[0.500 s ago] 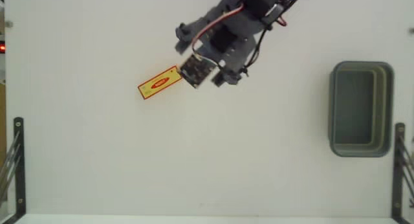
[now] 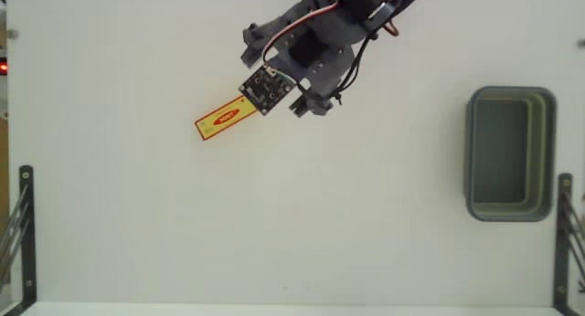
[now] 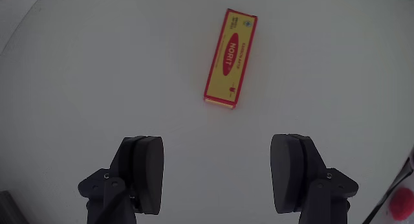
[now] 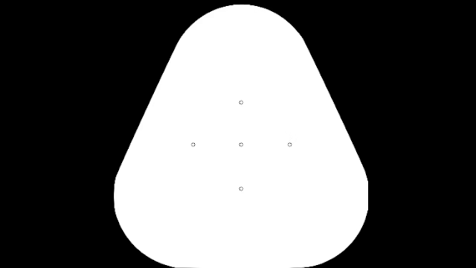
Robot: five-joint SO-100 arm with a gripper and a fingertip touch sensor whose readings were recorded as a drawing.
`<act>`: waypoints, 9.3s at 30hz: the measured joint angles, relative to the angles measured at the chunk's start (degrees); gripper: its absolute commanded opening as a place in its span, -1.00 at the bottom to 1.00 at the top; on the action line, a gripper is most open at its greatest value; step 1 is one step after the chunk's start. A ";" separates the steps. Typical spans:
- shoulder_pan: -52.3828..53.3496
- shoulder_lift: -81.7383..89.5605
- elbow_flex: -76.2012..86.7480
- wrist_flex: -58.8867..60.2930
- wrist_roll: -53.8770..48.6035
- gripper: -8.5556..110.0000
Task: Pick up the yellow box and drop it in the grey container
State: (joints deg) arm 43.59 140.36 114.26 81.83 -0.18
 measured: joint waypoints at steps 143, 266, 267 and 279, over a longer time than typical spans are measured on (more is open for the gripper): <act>4.66 -34.28 -9.84 -22.59 -0.09 1.00; 4.66 -36.39 9.23 -44.65 -0.09 0.89; 4.66 -36.39 9.23 -44.65 -0.09 0.88; 4.66 -36.39 9.23 -44.65 -0.09 0.83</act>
State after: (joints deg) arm 48.25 103.97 123.49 37.18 -0.26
